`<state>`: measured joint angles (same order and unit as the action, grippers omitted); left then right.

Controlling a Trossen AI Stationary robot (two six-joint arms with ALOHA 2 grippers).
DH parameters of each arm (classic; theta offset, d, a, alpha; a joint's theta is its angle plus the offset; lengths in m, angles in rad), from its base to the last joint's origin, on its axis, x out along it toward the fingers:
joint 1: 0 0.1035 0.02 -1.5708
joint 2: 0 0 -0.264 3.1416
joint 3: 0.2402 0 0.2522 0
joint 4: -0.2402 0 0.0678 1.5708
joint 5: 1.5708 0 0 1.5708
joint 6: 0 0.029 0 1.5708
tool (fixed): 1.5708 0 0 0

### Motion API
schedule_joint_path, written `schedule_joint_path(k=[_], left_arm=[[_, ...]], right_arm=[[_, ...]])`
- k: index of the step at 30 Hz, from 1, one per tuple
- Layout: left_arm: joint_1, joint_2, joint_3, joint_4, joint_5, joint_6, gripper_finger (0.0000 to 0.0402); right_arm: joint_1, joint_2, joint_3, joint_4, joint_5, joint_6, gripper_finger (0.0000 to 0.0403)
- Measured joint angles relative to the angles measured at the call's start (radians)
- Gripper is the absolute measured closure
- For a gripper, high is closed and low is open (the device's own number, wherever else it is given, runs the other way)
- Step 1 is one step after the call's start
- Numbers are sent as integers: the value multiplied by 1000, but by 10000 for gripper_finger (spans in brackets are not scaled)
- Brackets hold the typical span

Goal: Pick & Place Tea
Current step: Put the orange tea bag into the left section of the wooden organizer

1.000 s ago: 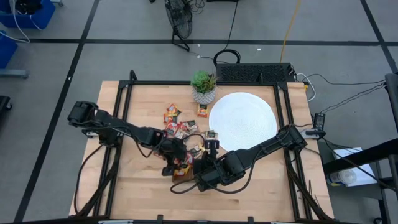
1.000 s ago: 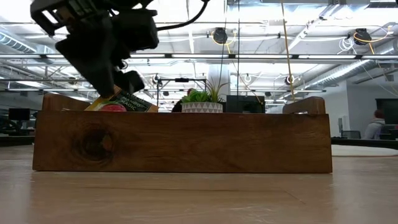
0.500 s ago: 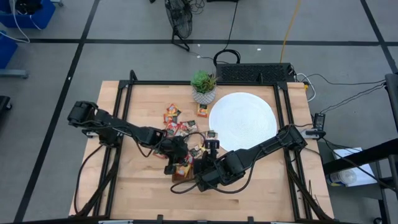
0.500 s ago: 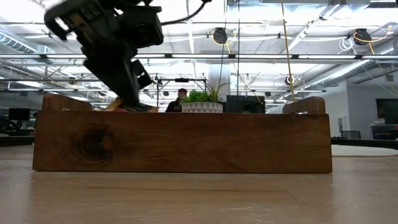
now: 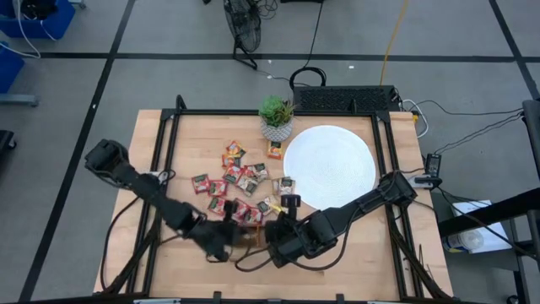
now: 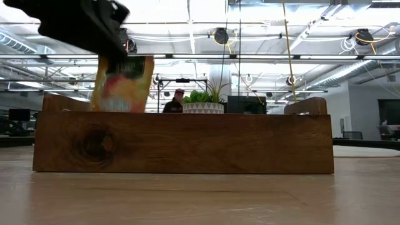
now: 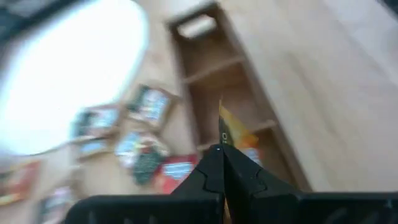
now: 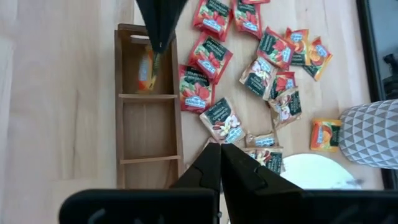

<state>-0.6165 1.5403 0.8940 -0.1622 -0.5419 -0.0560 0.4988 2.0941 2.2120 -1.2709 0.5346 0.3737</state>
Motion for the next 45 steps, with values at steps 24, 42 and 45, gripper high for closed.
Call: schedule_joint_path(k=[24, 42, 45], left_arm=[[-21, 4, -164, 173, -133, -106, 401], [11, 4, -164, 175, -113, -104, 395], [-3, 4, -164, 194, -112, -96, 395]], right_arm=[[34, 0, 0, -2, 72, 7, 403], [34, 0, 0, -2, 71, 6, 403], [34, 0, 0, -2, 71, 6, 403]])
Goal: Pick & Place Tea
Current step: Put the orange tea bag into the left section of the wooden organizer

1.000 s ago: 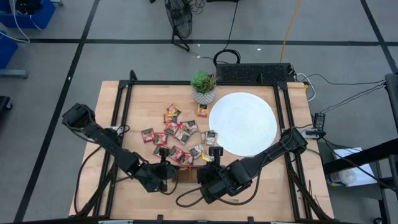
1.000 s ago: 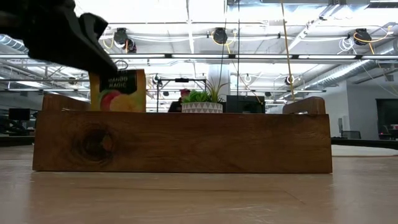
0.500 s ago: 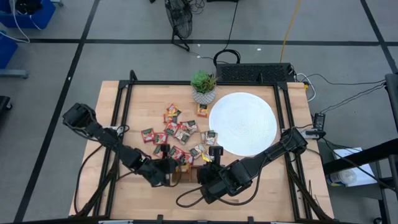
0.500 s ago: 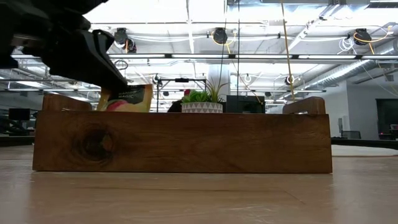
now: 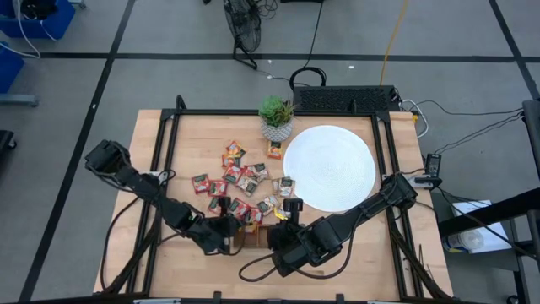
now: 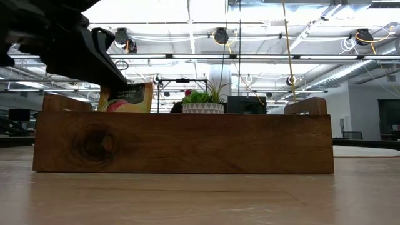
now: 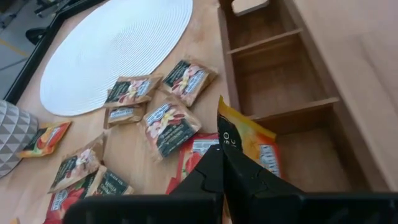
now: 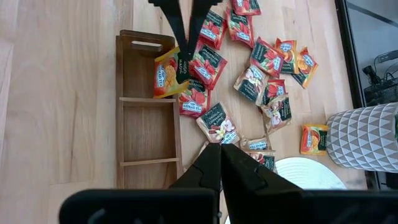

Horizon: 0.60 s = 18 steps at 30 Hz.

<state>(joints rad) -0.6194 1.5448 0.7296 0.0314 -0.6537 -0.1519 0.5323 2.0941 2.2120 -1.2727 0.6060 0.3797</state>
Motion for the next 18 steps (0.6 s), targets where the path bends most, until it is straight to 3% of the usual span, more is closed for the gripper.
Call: schedule_joint_path(k=[8, 18], left_arm=[[-22, 0, 0, 41, -1, 18, 387], [-22, 0, 0, 49, -2, 12, 280]], right_arm=[[0, 0, 0, 0, 0, 0, 403], [0, 0, 0, 0, -1, -1, 403]])
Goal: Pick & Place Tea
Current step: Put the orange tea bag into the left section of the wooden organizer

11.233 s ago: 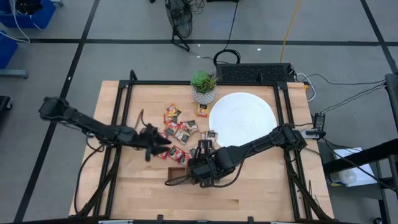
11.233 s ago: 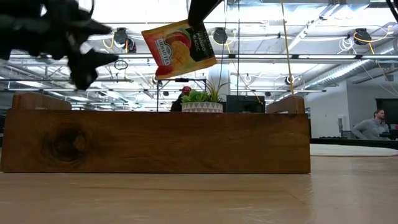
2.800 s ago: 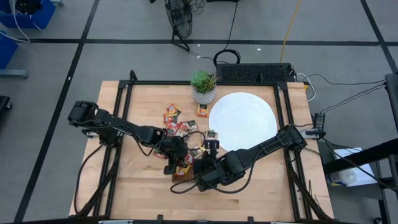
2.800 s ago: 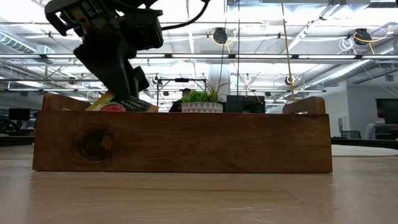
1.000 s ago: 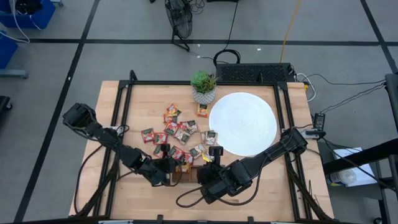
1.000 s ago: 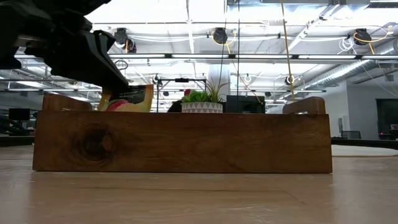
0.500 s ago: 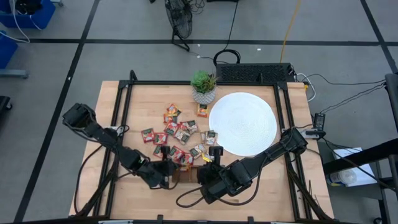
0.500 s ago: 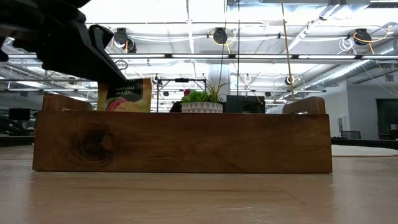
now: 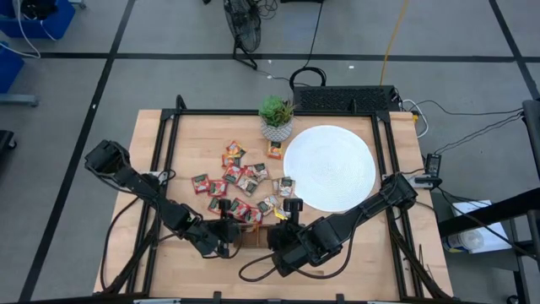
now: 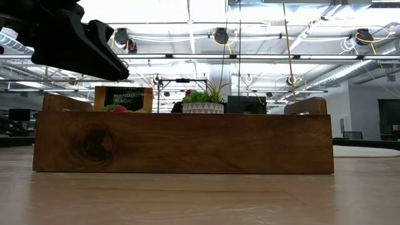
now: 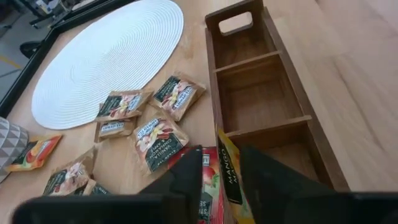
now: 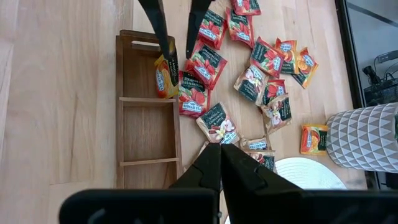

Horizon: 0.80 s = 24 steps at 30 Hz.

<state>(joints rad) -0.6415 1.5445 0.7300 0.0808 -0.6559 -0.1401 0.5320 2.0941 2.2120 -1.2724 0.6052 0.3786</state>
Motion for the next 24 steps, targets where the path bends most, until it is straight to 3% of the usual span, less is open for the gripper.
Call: schedule_joint_path(k=[8, 14, 24], left_arm=[[-16, -57, 0, -3, 0, 19, 223], [-50, -202, 0, -3, 0, 138, 207], [-58, -410, -35, -105, -8, 140, 209]], right_arm=[[0, 0, 0, 0, 0, 0, 403], [6, -18, 0, -7, 7, 5, 403], [50, -91, 0, -133, 245, 94, 403]])
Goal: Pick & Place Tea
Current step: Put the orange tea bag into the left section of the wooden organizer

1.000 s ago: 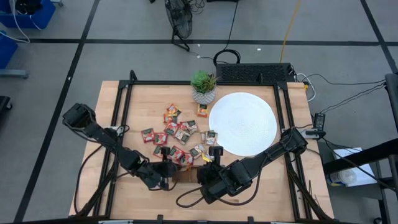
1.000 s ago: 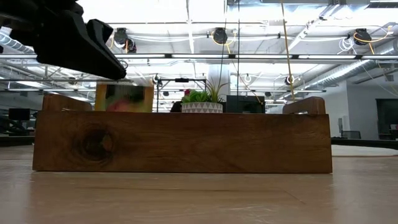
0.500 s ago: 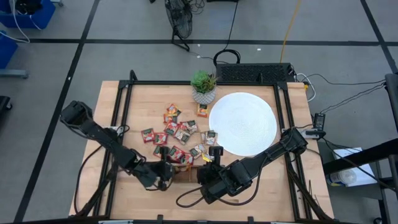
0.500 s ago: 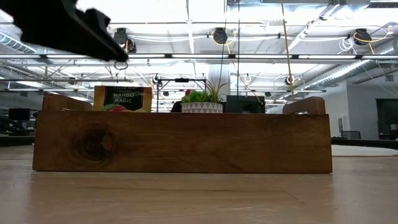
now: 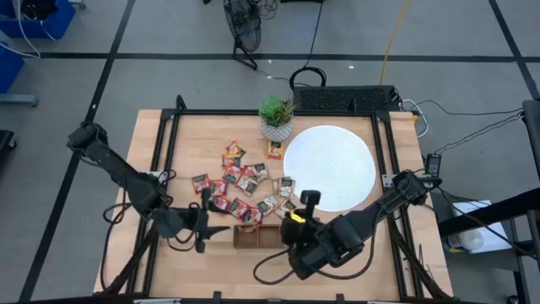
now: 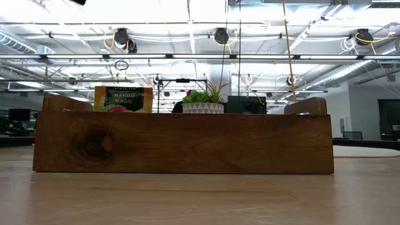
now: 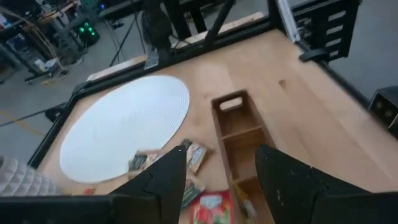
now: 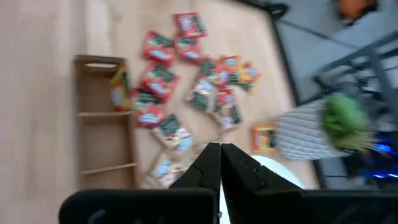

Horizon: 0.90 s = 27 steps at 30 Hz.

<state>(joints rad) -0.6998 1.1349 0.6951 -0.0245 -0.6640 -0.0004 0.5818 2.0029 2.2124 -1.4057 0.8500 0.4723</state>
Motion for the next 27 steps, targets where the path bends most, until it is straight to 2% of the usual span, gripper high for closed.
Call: schedule_joint_path(k=[3, 6, 9, 13, 15, 18, 21, 23, 25, 27], left_arm=[[32, -18, -30, -4, -60, 20, 209], [76, -19, -43, -4, -97, 33, 210], [115, -20, -43, -2, -54, 27, 207], [135, -19, -43, -6, 19, 72, 206], [144, -19, -43, -5, 26, 94, 206], [165, -19, -43, -5, 28, 113, 206], [186, -29, -43, -18, 37, 127, 206], [205, -55, -43, -47, 39, 127, 206], [228, -100, -43, -106, 39, 107, 206], [252, -156, -43, -146, 39, 74, 206]], right_arm=[[8, -1, -12, -58, 92, 34, 403], [7, -2, -81, -76, 229, 63, 403], [-9, -14, -193, -71, 338, 126, 403], [-50, -87, -419, -21, 375, 232, 403], [-81, -162, -558, 85, 325, 238, 403], [-135, -325, -806, 462, 137, 30, 403], [-205, -493, -1085, 1045, -199, -298, 403], [-270, -581, -1244, 1395, -408, -444, 403], [-344, -642, -1354, 1610, -439, -504, 403], [-437, -684, -1403, 1622, -378, -531, 403]])
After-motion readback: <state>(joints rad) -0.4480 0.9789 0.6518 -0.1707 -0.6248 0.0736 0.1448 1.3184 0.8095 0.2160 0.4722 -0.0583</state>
